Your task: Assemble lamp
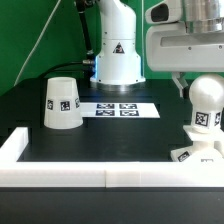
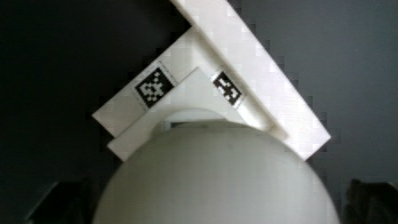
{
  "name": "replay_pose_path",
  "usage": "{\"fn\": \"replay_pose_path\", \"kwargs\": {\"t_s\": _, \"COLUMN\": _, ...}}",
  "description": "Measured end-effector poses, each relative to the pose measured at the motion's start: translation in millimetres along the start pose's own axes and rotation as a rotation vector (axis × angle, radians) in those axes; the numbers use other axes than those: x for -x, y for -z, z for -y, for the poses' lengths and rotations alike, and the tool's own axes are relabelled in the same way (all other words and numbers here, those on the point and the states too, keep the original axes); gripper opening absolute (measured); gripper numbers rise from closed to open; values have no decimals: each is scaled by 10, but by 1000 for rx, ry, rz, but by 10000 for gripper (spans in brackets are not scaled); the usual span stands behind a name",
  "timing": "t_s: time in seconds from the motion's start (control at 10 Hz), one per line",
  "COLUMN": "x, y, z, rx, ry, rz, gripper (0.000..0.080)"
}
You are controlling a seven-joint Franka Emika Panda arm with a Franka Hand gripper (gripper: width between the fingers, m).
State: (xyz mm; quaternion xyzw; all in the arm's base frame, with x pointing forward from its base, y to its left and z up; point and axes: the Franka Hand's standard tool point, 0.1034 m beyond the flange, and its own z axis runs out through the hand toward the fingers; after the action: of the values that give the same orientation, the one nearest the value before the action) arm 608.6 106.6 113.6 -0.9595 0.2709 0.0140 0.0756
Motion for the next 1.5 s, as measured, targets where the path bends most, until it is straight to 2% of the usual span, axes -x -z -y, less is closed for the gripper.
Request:
{"fn": "replay_pose_path", "kwargs": {"t_s": 0.2, "x": -4, "y": 3, "z": -2, "rx": 5, "ry": 185, "rz": -3, "gripper": 699}}
{"fn": "replay_pose_path", "kwargs": {"t_s": 0.3, "x": -30, "y": 16, "z": -3, "rx": 30, "ry": 353, "rz": -24, "gripper": 699}}
{"fn": "replay_pose_path", "kwargs": {"t_s": 0.6, "x": -99, "y": 43, "z": -1, "rx": 56, "ry": 786, "rz": -47, "gripper": 699}}
{"fn": "replay_pose_path", "kwargs": {"t_s": 1.1, "x": -114, "y": 38, "z": -29, "rx": 71, "ry": 1065, "rz": -41, "gripper": 699}}
{"fn": "replay_pose_path", "kwargs": {"t_s": 1.5, "x": -97, "y": -46, "z": -55, "rx": 113, "ry": 1461, "rz": -85, "gripper": 699}}
